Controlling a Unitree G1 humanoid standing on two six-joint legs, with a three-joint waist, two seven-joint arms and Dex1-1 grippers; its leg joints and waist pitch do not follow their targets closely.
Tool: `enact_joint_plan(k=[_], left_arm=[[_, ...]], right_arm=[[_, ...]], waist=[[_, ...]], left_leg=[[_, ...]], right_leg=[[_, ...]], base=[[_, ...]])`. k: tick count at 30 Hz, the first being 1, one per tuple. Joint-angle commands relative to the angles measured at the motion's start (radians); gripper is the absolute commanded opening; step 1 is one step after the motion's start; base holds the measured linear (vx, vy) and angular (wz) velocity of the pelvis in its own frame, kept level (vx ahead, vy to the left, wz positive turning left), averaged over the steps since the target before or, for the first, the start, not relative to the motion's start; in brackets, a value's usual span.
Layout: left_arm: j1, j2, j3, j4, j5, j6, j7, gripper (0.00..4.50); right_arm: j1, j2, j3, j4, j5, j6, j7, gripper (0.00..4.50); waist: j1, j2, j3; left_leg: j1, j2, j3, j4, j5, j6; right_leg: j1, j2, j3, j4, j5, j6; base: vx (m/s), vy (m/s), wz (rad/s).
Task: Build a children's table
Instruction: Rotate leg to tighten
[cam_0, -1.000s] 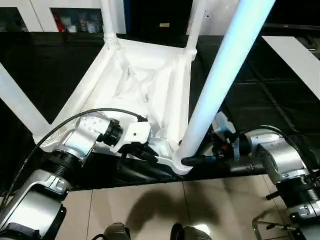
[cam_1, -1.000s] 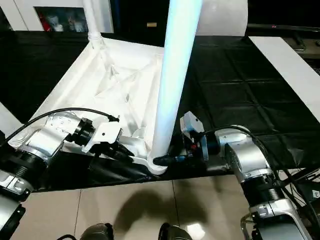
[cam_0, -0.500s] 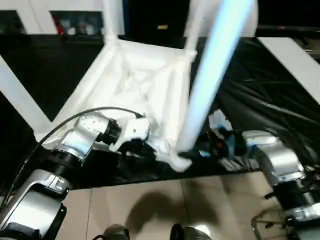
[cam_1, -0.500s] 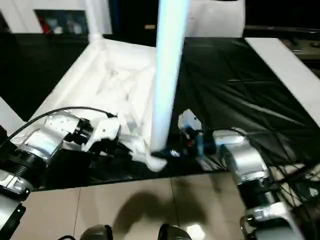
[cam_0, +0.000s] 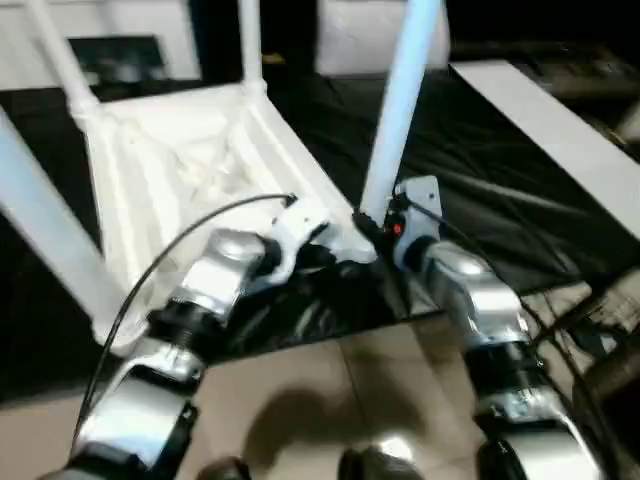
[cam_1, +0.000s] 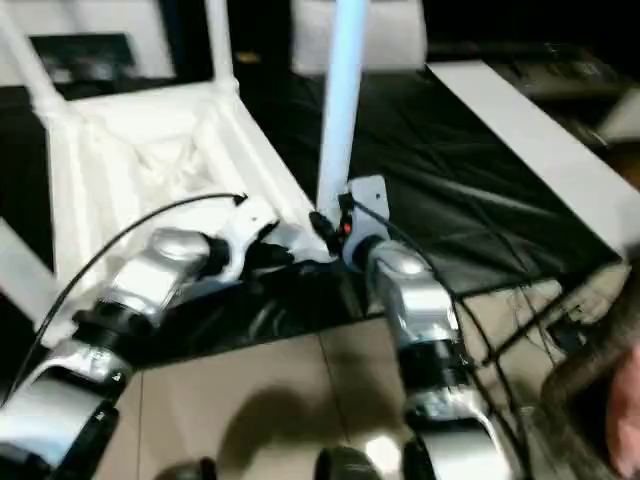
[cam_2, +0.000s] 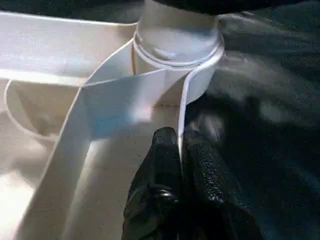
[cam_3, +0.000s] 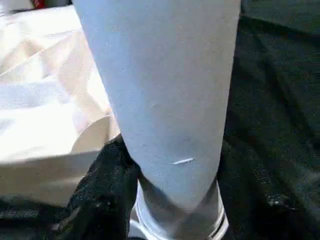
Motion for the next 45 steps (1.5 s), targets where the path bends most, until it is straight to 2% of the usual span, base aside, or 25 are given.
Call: enact_joint_plan(k=[1, 2, 3, 4, 5, 6, 7, 8, 9, 11, 12, 13, 15, 17, 19, 22, 25, 30, 35, 36, 38, 40, 45], left_arm=[[-0.022, -0.053, -0.011, -0.004, -0.012, 0.01, 0.073, 0.0], [-0.02, -0.052, -0.013, -0.008, -0.011, 0.009, 0.07, 0.0], [-0.02, -0.051, -0.014, -0.009, -0.01, 0.008, 0.069, 0.0], [-0.013, -0.037, -0.027, -0.018, -0.004, -0.003, 0.051, 0.0], [-0.001, -0.011, -0.048, -0.029, 0.003, -0.031, 0.015, 0.0], [0.005, 0.004, -0.056, -0.036, 0.005, -0.041, -0.005, 0.0], [0.008, 0.012, -0.06, -0.04, 0.005, -0.044, -0.016, 0.0], [0.015, 0.026, -0.063, -0.047, 0.003, -0.043, -0.034, 0.0], [0.015, 0.026, -0.063, -0.047, 0.003, -0.043, -0.034, 0.0], [0.028, 0.051, -0.072, -0.061, 0.002, -0.065, -0.083, 0.0], [0.035, 0.064, -0.078, -0.069, 0.002, -0.078, -0.115, 0.0], [0.035, 0.064, -0.078, -0.069, 0.002, -0.078, -0.115, 0.0], [0.041, 0.074, -0.083, -0.073, 0.001, -0.095, -0.142, 0.0], [0.061, 0.117, -0.118, -0.083, -0.013, -0.172, -0.248, 0.0], [0.069, 0.138, -0.134, -0.086, -0.023, -0.19, -0.296, 0.0], [0.081, 0.195, -0.177, -0.079, -0.023, -0.284, -0.424, 0.0], [0.08, 0.227, -0.196, -0.064, -0.016, -0.342, -0.497, 0.0], [0.081, 0.253, -0.214, -0.065, -0.032, -0.382, -0.588, 0.0], [0.087, 0.291, -0.254, -0.085, -0.045, -0.422, -0.699, 0.0], [0.085, 0.296, -0.26, -0.08, -0.041, -0.439, -0.72, 0.0], [0.083, 0.299, -0.264, -0.076, -0.037, -0.449, -0.727, 0.0], [0.08, 0.303, -0.268, -0.069, -0.028, -0.465, -0.735, 0.0], [0.069, 0.306, -0.272, -0.053, -0.02, -0.485, -0.755, 0.0]], right_arm=[[0.018, 0.078, 0.089, 0.032, 0.034, 0.034, 0.049, 2.67], [0.02, 0.075, 0.092, 0.029, 0.033, 0.026, 0.057, 2.67], [0.021, 0.074, 0.092, 0.028, 0.033, 0.024, 0.059, 2.67], [0.032, 0.063, 0.094, 0.017, 0.032, 0.005, 0.079, 2.67], [0.051, 0.04, 0.093, -0.003, 0.036, -0.019, 0.114, 2.83], [0.064, 0.022, 0.09, -0.019, 0.04, -0.027, 0.132, 3.12], [0.071, 0.012, 0.087, -0.029, 0.042, -0.03, 0.142, 3.15], [0.084, -0.012, 0.089, -0.047, 0.046, -0.037, 0.173, 3.15], [0.084, -0.012, 0.089, -0.047, 0.046, -0.037, 0.173, 3.32], [0.104, -0.054, 0.094, -0.076, 0.054, -0.054, 0.233, 3.56], [0.114, -0.077, 0.095, -0.088, 0.062, -0.064, 0.268, 3.6], [0.114, -0.077, 0.095, -0.088, 0.062, -0.064, 0.268, 3.65], [0.119, -0.094, 0.094, -0.096, 0.066, -0.069, 0.29, 3.92], [0.134, -0.153, 0.091, -0.117, 0.09, -0.083, 0.394, 4.01], [0.141, -0.188, 0.099, -0.127, 0.097, -0.099, 0.46, 4.12], [0.156, -0.296, 0.147, -0.156, 0.116, -0.118, 0.651, 4.45], [0.161, -0.365, 0.184, -0.169, 0.126, -0.118, 0.771, 4.45], [0.158, -0.412, 0.212, -0.156, 0.121, -0.156, 0.866, 4.45], [0.144, -0.454, 0.235, -0.137, 0.153, -0.178, 1.003, 4.45], [0.137, -0.463, 0.242, -0.13, 0.168, -0.181, 1.037, 4.09], [0.133, -0.465, 0.244, -0.125, 0.175, -0.183, 1.051, 4.05], [0.127, -0.468, 0.25, -0.117, 0.182, -0.179, 1.079, 3.79], [0.117, -0.478, 0.269, -0.114, 0.193, -0.175, 1.139, 3.32]], waist=[[0.028, 0.007, -0.064], [0.01, 0.004, -0.067], [0.002, 0.012, -0.079], [-0.005, 0.01, -0.078], [-0.008, 0.009, -0.075], [-0.006, 0.007, -0.074], [-0.005, 0.006, -0.077], [-0.004, 0.008, -0.078], [-0.003, 0.01, -0.078], [-0.001, 0.013, -0.082], [0.0, 0.012, -0.084], [0.0, 0.011, -0.084], [-0.001, 0.011, -0.083], [0.0, 0.011, -0.081], [0.002, 0.013, -0.08], [0.004, 0.013, -0.081], [0.009, 0.014, -0.081], [0.022, 0.012, -0.082], [0.028, 0.01, -0.083], [0.029, 0.011, -0.083], [0.029, 0.007, -0.083], [0.03, 0.007, -0.083], [0.034, 0.006, -0.084]], left_leg=[[-0.043, 0.024, -0.029, -0.07, -0.047, -0.001], [-0.016, 0.032, -0.024, -0.1, -0.089, 0.009], [-0.001, 0.046, -0.019, -0.103, -0.083, 0.019], [-0.006, 0.049, -0.013, -0.106, -0.077, 0.043], [-0.01, 0.049, -0.011, -0.11, -0.105, 0.054], [-0.005, 0.046, -0.002, -0.108, -0.165, 0.059], [-0.008, 0.046, -0.002, -0.107, -0.162, 0.061], [-0.014, 0.047, 0.0, -0.107, -0.144, 0.065], [-0.014, 0.047, 0.001, -0.107, -0.137, 0.067], [-0.015, 0.05, 0.007, -0.101, -0.095, 0.075], [-0.023, 0.05, 0.009, -0.098, -0.064, 0.084], [-0.025, 0.05, 0.009, -0.097, -0.056, 0.087], [-0.025, 0.049, 0.012, -0.097, -0.061, 0.087], [-0.022, 0.051, 0.014, -0.098, -0.077, 0.083], [-0.021, 0.055, 0.012, -0.099, -0.091, 0.084], [-0.015, 0.059, 0.017, -0.098, -0.091, 0.083], [-0.012, 0.063, 0.022, -0.098, -0.095, 0.1], [-0.011, 0.066, 0.026, -0.098, -0.085, 0.084], [-0.015, 0.066, 0.027, -0.095, -0.071, 0.097], [-0.014, 0.067, 0.027, -0.095, -0.074, 0.098], [-0.014, 0.068, 0.028, -0.095, -0.084, 0.094], [-0.014, 0.067, 0.028, -0.095, -0.088, 0.087], [-0.014, 0.068, 0.028, -0.094, -0.075, 0.088]], right_leg=[[0.082, -0.13, 0.086, -0.163, -0.791, 0.012], [0.047, -0.063, 0.061, -0.138, -0.533, -0.034], [0.046, -0.052, 0.063, -0.117, -0.277, -0.117], [0.053, -0.05, 0.063, -0.107, -0.14, -0.184], [0.055, -0.049, 0.061, -0.112, -0.168, -0.195], [0.05, -0.055, 0.063, -0.127, -0.266, -0.197], [0.053, -0.058, 0.064, -0.127, -0.277, -0.199], [0.054, -0.06, 0.065, -0.127, -0.273, -0.199], [0.053, -0.059, 0.066, -0.128, -0.268, -0.198], [0.053, -0.06, 0.066, -0.12, -0.199, -0.218], [0.059, -0.06, 0.066, -0.115, -0.15, -0.227], [0.06, -0.058, 0.066, -0.113, -0.134, -0.23], [0.059, -0.056, 0.064, -0.114, -0.131, -0.24], [0.057, -0.055, 0.063, -0.117, -0.157, -0.237], [0.058, -0.057, 0.063, -0.117, -0.166, -0.231], [0.053, -0.054, 0.063, -0.111, -0.13, -0.252], [0.053, -0.055, 0.064, -0.108, -0.107, -0.259], [0.053, -0.059, 0.064, -0.104, -0.113, -0.27], [0.056, -0.059, 0.063, -0.098, -0.086, -0.279], [0.055, -0.059, 0.062, -0.099, -0.093, -0.28], [0.054, -0.059, 0.061, -0.102, -0.119, -0.274], [0.054, -0.06, 0.061, -0.103, -0.141, -0.27], [0.054, -0.059, 0.061, -0.101, -0.13, -0.266]], base=[[0.109, 0.013, -0.12], [0.109, 0.013, -0.12], [0.0, 0.0, 0.0], [0.0, 0.0, 0.0], [0.0, 0.0, 0.0], [0.0, 0.0, 0.0], [0.0, 0.0, 0.0], [0.0, 0.0, 0.0], [0.0, 0.0, 0.0], [0.0, 0.0, 0.0], [0.0, 0.0, 0.0], [0.0, 0.0, 0.0], [0.0, 0.0, 0.0], [0.0, 0.0, 0.0], [0.0, 0.0, 0.0], [0.0, 0.0, 0.0], [0.0, 0.0, 0.0], [0.0, 0.0, 0.0], [0.0, 0.0, 0.0], [0.0, 0.0, 0.0], [0.0, 0.0, 0.0], [0.0, 0.0, 0.0], [0.0, 0.0, 0.0]])
